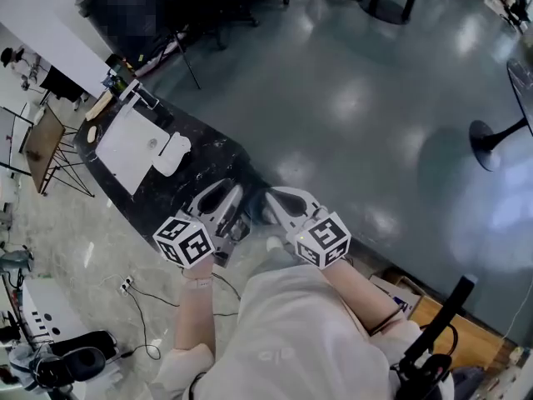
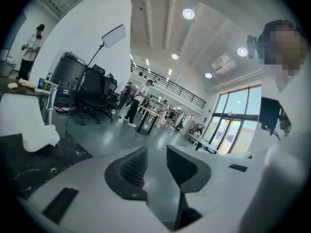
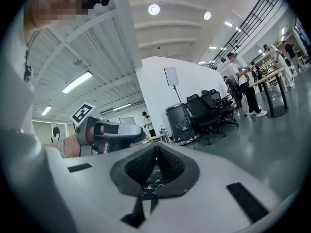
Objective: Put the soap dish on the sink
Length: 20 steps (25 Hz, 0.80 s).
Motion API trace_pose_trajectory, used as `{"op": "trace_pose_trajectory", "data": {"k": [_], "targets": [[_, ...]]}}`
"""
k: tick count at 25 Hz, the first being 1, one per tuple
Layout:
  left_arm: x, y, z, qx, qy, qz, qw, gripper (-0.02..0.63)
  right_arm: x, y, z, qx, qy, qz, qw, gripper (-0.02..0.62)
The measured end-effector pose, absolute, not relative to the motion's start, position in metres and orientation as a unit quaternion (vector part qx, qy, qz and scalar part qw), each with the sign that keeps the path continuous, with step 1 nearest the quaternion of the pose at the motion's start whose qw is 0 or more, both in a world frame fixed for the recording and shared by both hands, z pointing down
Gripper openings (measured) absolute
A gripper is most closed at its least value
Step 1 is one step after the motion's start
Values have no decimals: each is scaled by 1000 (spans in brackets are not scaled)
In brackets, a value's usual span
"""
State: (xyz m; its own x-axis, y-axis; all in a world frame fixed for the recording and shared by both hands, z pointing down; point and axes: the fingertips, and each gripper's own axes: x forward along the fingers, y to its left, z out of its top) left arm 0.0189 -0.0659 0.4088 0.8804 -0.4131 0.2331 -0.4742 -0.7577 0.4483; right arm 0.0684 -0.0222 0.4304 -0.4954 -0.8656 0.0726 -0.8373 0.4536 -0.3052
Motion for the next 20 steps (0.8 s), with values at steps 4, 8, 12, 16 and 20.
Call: {"op": "trace_pose_trajectory", "data": {"k": [4, 8, 12, 16, 20], "targets": [[46, -48, 415, 937, -214, 48, 271, 77, 90, -6, 421, -520, 841, -139, 57, 20], [76, -18, 426, 949, -183, 66, 249, 67, 117, 12, 417, -545, 824, -136, 70, 20], [98, 9, 428, 948, -153, 38, 277, 39, 137, 31, 418, -565, 811, -135, 76, 20], [113, 33, 429, 949, -127, 31, 288, 21, 147, 50, 425, -581, 797, -144, 81, 20], [125, 43, 435, 947, -111, 25, 300, 11, 156, 60, 427, -593, 787, -142, 88, 20]]}}
